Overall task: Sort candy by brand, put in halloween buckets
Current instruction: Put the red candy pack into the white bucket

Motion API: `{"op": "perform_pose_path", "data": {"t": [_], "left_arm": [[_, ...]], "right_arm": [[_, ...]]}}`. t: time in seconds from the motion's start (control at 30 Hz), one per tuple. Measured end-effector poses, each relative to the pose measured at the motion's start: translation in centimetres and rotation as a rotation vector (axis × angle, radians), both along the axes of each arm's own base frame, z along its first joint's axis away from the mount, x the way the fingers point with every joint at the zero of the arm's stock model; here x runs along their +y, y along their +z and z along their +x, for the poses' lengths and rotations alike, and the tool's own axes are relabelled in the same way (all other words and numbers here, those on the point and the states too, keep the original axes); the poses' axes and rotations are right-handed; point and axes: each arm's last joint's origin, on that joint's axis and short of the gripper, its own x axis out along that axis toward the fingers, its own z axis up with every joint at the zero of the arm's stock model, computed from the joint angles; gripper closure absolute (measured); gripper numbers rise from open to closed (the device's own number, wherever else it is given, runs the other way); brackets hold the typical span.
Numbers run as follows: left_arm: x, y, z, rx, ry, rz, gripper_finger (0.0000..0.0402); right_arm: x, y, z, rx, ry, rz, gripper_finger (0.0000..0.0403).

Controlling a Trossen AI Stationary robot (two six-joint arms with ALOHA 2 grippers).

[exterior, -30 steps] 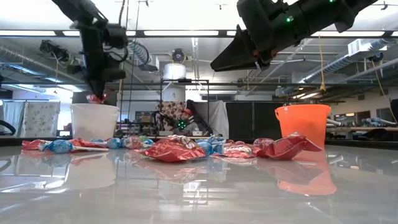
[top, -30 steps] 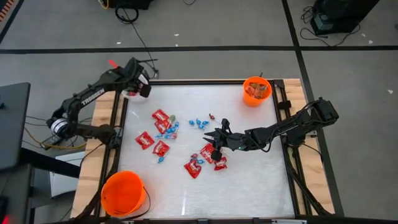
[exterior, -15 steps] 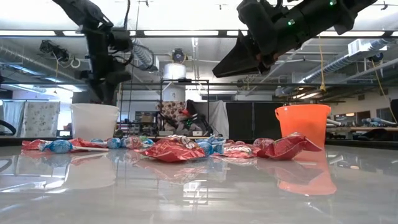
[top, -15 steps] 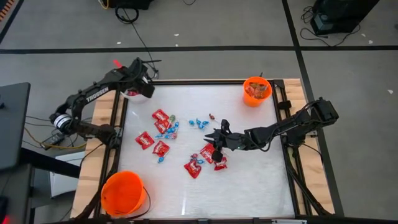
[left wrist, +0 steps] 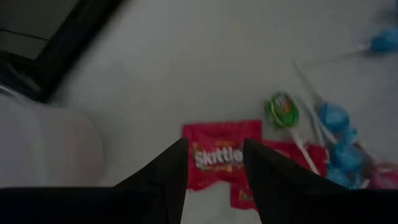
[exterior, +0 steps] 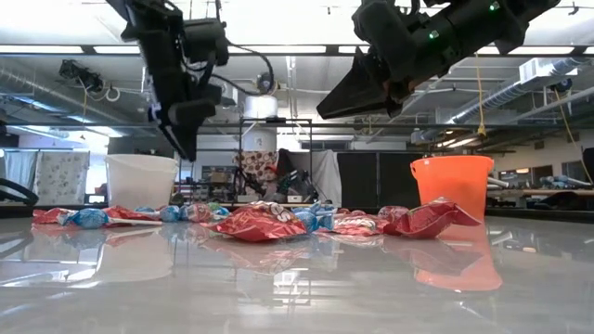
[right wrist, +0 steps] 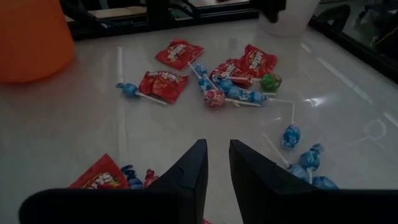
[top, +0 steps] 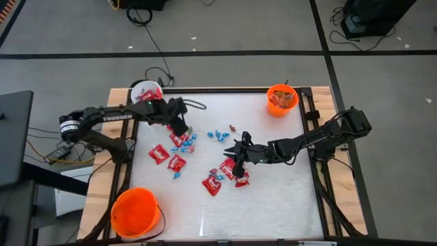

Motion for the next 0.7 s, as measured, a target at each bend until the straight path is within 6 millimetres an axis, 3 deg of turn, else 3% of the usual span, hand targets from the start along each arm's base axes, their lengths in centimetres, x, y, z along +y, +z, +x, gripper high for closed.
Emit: {"op": "perform_pose_path", "data": {"t": [0.23, 0.43, 0.7], "left_arm": [[-0.6, -3.8, -0.2, -0.043, -0.015, -0.066, 0.0199], [-0.4, -5.9, -1.4, -0.026, 0.029, -0.084, 0.0155], [-0.3, -8.6, -1.5, 0.004, 0.056, -0.127, 0.0156]], "right_arm": [[0.1, 0.0, 0.0, 0.005, 0.018, 0.020, 0.0323], [0.0, -0.1, 0.0, 0.008, 0.017, 0.016, 0.0323], [-0.1, -0.1, 0.0, 0.014, 0.016, 0.011, 0.0323]]}}
